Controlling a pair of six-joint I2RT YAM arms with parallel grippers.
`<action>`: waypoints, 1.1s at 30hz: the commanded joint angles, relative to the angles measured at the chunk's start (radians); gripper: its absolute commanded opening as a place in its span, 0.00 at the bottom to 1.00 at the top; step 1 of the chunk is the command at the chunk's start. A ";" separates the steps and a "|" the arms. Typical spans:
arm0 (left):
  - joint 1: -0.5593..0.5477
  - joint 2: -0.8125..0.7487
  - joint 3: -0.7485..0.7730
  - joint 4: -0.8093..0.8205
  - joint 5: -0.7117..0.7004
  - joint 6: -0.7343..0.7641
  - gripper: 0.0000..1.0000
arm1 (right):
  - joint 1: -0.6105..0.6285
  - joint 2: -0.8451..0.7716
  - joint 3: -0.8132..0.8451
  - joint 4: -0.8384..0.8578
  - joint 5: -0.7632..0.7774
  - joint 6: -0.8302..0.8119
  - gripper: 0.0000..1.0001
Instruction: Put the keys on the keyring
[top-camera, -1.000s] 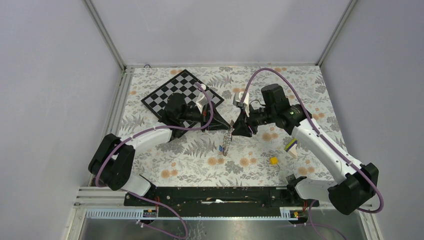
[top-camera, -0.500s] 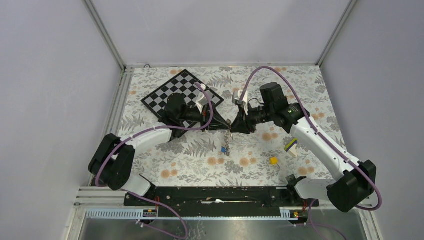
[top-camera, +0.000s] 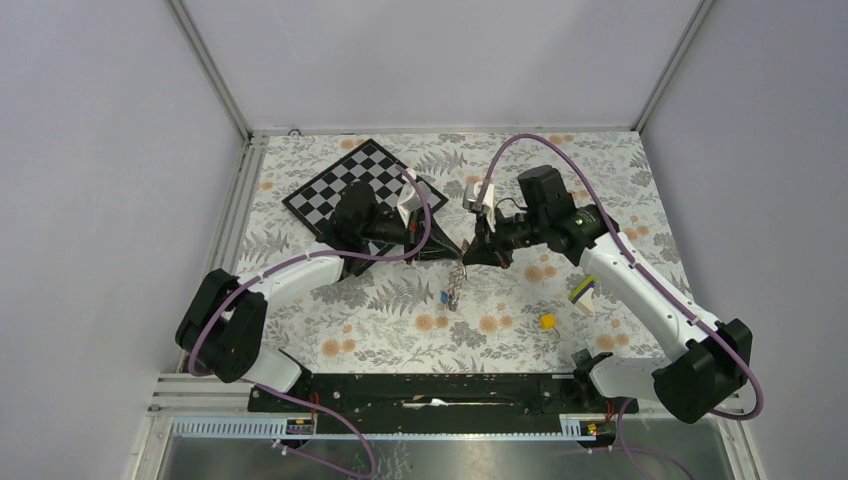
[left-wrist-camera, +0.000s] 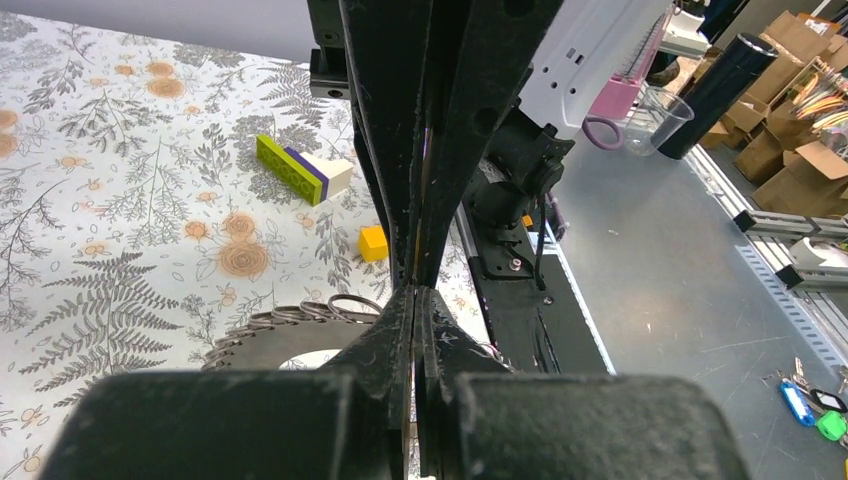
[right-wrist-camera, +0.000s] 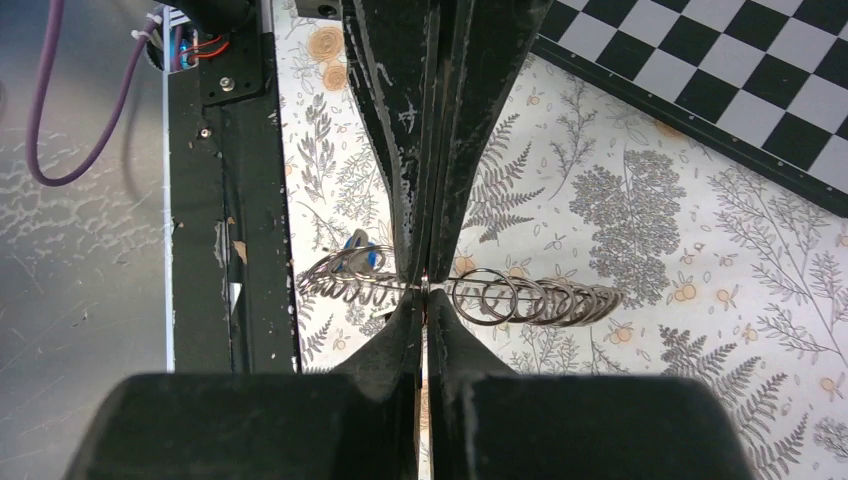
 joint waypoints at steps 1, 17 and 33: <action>0.012 -0.044 0.145 -0.386 -0.075 0.244 0.03 | -0.001 0.008 0.102 -0.097 0.058 -0.049 0.00; 0.014 -0.062 0.235 -0.685 -0.131 0.471 0.44 | 0.030 0.103 0.285 -0.361 0.225 -0.082 0.00; 0.013 -0.040 0.073 -0.262 -0.020 0.314 0.40 | 0.104 0.215 0.429 -0.501 0.341 -0.082 0.00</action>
